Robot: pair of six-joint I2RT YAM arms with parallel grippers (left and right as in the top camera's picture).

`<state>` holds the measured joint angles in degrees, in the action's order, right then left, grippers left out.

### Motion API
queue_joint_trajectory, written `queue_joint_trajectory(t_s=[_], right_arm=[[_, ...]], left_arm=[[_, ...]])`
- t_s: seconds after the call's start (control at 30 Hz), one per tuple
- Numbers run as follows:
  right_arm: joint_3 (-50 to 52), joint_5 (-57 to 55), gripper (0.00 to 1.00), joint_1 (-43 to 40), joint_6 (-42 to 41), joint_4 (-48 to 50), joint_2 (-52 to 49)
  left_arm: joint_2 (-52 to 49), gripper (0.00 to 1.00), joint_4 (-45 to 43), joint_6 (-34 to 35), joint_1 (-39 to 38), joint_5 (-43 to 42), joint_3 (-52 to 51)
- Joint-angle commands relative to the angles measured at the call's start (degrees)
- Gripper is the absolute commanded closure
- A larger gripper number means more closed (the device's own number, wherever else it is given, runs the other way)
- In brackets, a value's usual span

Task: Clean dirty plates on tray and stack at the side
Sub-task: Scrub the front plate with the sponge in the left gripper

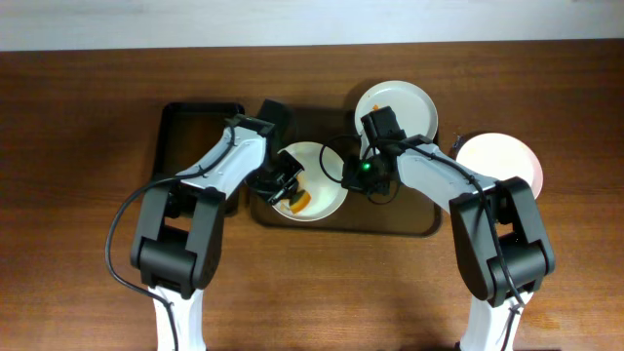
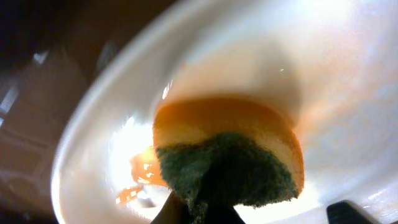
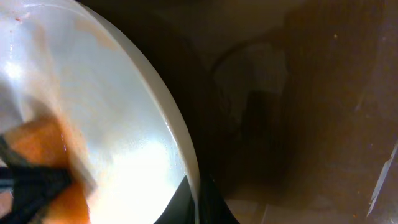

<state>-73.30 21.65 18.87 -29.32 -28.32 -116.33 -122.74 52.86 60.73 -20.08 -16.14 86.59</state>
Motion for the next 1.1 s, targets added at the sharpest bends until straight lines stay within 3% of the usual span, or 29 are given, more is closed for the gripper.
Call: queue_joint_trajectory(t_s=[0.0, 0.23, 0.33, 0.43, 0.57, 0.7, 0.87, 0.9, 0.97, 1.07], right_arm=[[0.1, 0.9, 0.96, -0.2, 0.3, 0.3, -1.2], [0.1, 0.9, 0.95, -0.2, 0.3, 0.3, -1.2], [0.1, 0.9, 0.95, -0.2, 0.4, 0.5, -1.2], [0.1, 0.9, 0.95, -0.2, 0.3, 0.9, -1.2], [0.1, 0.9, 0.95, -0.2, 0.3, 0.9, -1.2], [0.1, 0.9, 0.95, -0.2, 0.3, 0.9, -1.2], [0.1, 0.9, 0.95, -0.2, 0.4, 0.9, -1.2], [0.1, 0.9, 0.95, -0.2, 0.4, 0.9, -1.2], [0.1, 0.9, 0.95, -0.2, 0.3, 1.0, -1.2], [0.1, 0.9, 0.95, -0.2, 0.3, 1.3, -1.2]], left_arm=[[-5.8, 1.0, 1.6, 6.9, -4.4, 2.5, -4.0], [-5.8, 1.0, -4.2, 13.9, -6.3, 8.7, -4.0], [-5.8, 1.0, -1.7, 16.9, -3.5, 8.7, -4.0], [-5.8, 1.0, 3.7, 16.8, -1.9, 8.7, -4.0], [-5.8, 1.0, 4.6, 14.8, -1.8, 10.2, -4.0], [-5.8, 1.0, -3.5, 0.4, -1.9, 16.2, -3.2], [-6.7, 1.0, -26.6, -30.6, -2.0, 17.5, -3.2], [-7.6, 1.0, -28.5, -33.7, -2.0, 17.4, -3.2], [-8.6, 1.0, -28.6, -33.7, -2.1, 16.2, -3.2], [-8.7, 1.0, -27.9, -34.7, -3.0, 3.3, -3.2]])
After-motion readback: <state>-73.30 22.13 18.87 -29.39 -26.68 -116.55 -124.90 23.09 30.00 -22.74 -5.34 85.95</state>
